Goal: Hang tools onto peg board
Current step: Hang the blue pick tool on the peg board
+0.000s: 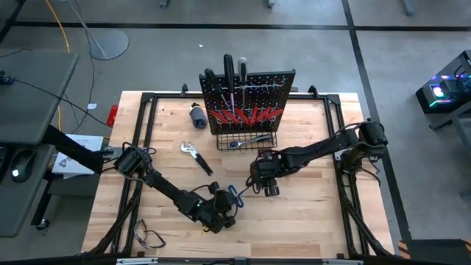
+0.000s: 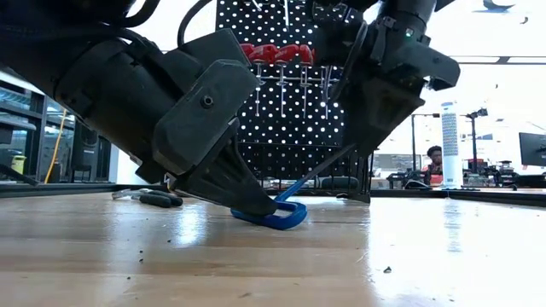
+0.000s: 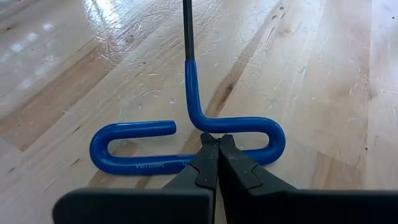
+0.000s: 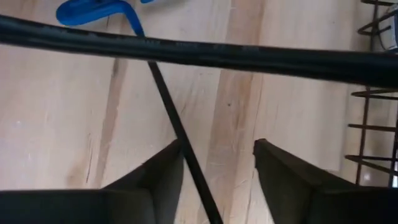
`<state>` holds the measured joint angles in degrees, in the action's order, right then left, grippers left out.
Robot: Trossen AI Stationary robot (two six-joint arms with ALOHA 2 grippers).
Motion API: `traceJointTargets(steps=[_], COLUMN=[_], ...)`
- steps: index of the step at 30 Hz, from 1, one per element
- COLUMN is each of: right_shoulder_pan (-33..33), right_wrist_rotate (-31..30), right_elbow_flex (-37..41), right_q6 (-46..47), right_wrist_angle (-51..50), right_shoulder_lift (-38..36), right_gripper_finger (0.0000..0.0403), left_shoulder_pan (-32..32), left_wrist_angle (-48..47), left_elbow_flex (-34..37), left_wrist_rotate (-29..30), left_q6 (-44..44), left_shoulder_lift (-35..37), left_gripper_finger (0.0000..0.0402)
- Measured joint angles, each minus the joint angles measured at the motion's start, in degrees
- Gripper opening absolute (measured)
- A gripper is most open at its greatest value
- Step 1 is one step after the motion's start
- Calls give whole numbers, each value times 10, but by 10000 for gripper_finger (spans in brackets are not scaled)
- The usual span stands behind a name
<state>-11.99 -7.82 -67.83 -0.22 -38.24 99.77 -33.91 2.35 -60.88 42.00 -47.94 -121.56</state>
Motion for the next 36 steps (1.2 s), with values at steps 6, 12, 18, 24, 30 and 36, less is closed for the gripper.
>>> traceJointTargets(steps=[6,12,18,24,30,36], right_shoulder_pan=[0,-6,-7,-12,-19,-37], right_wrist_rotate=[34,75,97,77,55,47], right_elbow_flex=[0,1,-2,-11,-48,-76], right_q6=[-2,-3,53,115,140,168], right_wrist_angle=[15,22,16,16,-30,-80], right_shoulder_lift=[0,-1,-1,-1,-1,-2], right_gripper_finger=[88,11,4,1,1,0], left_shoulder_pan=[0,-1,-1,18,38,46], left_wrist_angle=[0,-3,-16,-71,-150,-275], left_elbow_flex=[0,1,1,7,4,4], left_wrist_rotate=[0,3,6,-24,-22,16], left_q6=[0,0,16,108,157,196], left_shoulder_lift=[0,0,12,83,181,291], left_gripper_finger=[0,0,0,0,0,0])
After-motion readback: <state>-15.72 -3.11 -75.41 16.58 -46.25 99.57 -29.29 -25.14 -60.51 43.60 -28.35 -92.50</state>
